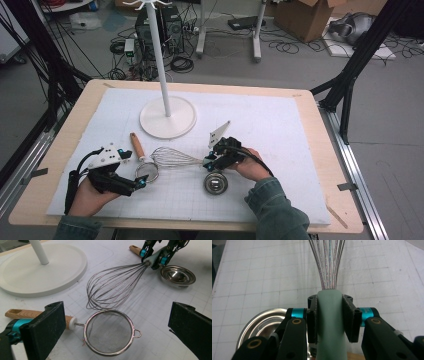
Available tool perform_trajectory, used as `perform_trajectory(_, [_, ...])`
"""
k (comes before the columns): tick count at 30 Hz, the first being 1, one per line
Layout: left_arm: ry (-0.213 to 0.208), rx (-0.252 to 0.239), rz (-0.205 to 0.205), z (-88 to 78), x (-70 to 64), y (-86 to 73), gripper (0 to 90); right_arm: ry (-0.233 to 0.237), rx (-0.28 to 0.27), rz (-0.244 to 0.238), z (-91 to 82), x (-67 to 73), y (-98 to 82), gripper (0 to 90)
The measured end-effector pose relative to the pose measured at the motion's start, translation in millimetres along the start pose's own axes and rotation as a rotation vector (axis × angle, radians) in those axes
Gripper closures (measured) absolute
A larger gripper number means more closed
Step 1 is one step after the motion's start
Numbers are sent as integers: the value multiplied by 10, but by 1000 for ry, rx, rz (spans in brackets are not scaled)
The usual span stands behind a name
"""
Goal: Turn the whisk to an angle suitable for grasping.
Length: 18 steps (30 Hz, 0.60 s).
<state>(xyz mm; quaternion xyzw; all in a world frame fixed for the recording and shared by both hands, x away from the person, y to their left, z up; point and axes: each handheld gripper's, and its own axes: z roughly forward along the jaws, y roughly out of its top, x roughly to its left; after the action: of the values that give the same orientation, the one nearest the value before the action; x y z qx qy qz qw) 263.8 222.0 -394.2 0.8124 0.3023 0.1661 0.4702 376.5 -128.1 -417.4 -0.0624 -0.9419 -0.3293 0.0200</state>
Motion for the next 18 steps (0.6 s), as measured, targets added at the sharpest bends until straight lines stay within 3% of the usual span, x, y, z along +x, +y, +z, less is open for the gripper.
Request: perform_trajectory(18, [-7,4,8,39,-7,12,18,-6,-31,43,-21,-5,-88,628])
